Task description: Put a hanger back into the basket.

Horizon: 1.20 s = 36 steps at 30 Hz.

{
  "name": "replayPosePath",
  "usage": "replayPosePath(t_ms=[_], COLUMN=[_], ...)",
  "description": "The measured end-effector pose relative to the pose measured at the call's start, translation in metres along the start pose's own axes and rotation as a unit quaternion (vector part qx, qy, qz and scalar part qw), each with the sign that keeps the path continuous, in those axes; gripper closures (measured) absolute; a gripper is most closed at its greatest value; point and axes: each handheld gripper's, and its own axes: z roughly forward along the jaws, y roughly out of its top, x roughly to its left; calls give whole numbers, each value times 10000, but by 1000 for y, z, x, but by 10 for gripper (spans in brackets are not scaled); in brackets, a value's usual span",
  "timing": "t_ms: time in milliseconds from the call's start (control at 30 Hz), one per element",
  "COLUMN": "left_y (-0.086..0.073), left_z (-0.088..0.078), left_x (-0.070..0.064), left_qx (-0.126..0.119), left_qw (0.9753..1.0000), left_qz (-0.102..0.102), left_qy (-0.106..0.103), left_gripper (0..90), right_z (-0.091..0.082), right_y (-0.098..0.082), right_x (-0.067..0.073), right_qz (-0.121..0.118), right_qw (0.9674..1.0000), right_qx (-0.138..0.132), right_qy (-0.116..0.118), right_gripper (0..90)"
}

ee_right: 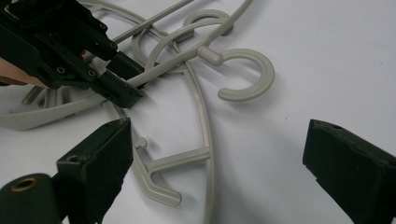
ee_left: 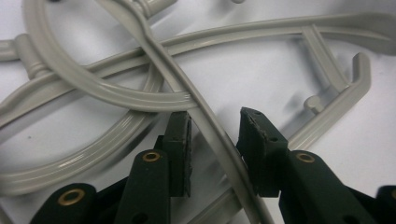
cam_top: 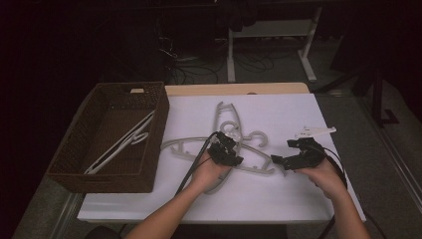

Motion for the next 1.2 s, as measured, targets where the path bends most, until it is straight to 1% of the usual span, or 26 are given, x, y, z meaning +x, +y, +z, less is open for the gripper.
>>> replayPosePath(t_ms=[67,100,133,267,400,433,467,500,533,567,667,700,733,767,800,833,900,933,967,1000,1033,1067,1100,1133,1167,1200], left_y=[0,-1,-1,0,1,2,2,2,2,2,3,5,5,7,7,10,11,14,16,16,19,19,21,25,27,27], left_z=[0,0,0,0,-2,-3,-3,-3,-4,-5,-9,-16,-16,-23,-23,-33,-36,-48,-52,-52,-64,-64,-70,-83,-91,-91], left_x=[-2,-3,-2,-1,0,1,1,0,0,2,3,5,5,7,7,10,11,14,15,15,18,18,20,24,26,26], left_qx=[-7,-3,-22,20,54,80,80,117,92,97,111,50,50,4,4,-50,-84,-168,-195,-195,-266,-266,-328,-398,-435,-435], left_qw=[9999,9997,9998,9998,9995,9996,9996,9992,9991,9994,9991,9993,9993,9994,9994,9994,9995,9993,9992,9992,9990,9990,9989,9987,9985,9985], left_qz=[64,140,79,92,195,202,202,236,295,263,333,312,312,298,298,303,286,310,321,321,315,315,298,293,301,301], left_qy=[148,211,208,192,248,177,177,286,302,210,227,187,187,163,163,135,127,151,169,169,152,152,146,117,112,112], left_gripper=[714,743,747,755,813,815,818,819,819,819,820,821,821,821,822,822,822,822,822,822,822,822,822,822,822,822], right_z=[0,1,1,1,1,0,0,0,0,0,-1,-1,-2,-2,-2,-3,-5,-6,-6,-7,-7,-7,-7,-7,-6,-6], right_y=[0,0,0,0,0,0,0,0,0,0,0,0,0,0,0,0,0,0,0,0,-1,-1,-1,-1,-1,-1], right_x=[1,1,1,0,0,0,0,0,0,0,0,-1,-1,-1,-1,-2,-2,-3,-4,-4,-5,-5,-5,-5,-4,-4], right_qz=[-7,-11,-14,-7,-10,-6,-6,3,3,10,9,11,22,27,26,33,43,54,72,84,95,95,102,96,94,94], right_qw=[10000,10000,10000,10000,10000,10000,10000,10000,10000,10000,10000,10000,10000,10000,10000,10000,9999,9999,9999,9999,9999,9999,9999,9999,9999,9999], right_qx=[7,6,6,6,-4,-4,-4,-14,-14,-20,-31,-38,-44,-48,-67,-82,-109,-121,-132,-136,-137,-137,-137,-129,-127,-127], right_qy=[-5,-1,1,-5,-5,-6,-6,-6,-6,-8,-11,-16,-12,-8,-7,-18,-25,-33,-33,-39,-38,-38,-31,-31,-31,-31], right_gripper=[83,83,83,83,83,84,84,84,84,84,83,84,84,83,84,84,84,83,84,84,84,84,84,84,84,84])
